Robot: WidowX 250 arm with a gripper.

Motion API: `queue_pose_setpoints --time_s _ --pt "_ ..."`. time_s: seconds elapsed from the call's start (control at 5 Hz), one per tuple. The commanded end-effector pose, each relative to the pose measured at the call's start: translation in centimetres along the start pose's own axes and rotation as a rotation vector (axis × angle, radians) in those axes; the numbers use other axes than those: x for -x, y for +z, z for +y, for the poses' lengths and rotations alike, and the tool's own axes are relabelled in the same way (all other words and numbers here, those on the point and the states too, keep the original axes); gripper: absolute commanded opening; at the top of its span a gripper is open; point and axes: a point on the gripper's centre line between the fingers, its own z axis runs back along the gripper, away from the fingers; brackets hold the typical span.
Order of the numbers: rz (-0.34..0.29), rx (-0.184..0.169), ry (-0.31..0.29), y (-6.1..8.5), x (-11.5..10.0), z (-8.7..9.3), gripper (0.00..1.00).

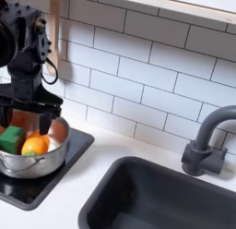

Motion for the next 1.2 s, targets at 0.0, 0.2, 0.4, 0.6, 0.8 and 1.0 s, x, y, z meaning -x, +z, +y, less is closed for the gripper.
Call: queue_pose_setpoints --time_s 0.0,0.2,0.4,0.6,0.8,1.0 --pt "-0.002 0.031 0.004 -1.1 -0.6 1.2 1.00" --pt "0.024 0.057 0.003 -2.2 -0.3 1.2 1.00" --pt "0.012 0.070 -0.005 -1.9 -0.4 1.1 1.00" --pt "0.013 0.094 -0.013 -2.0 -0.1 1.0 1.00" --pt "0.017 0.110 -0.004 -2.0 0.2 1.0 1.00" --pt "0.040 0.120 0.012 -2.5 1.1 1.3 1.00"
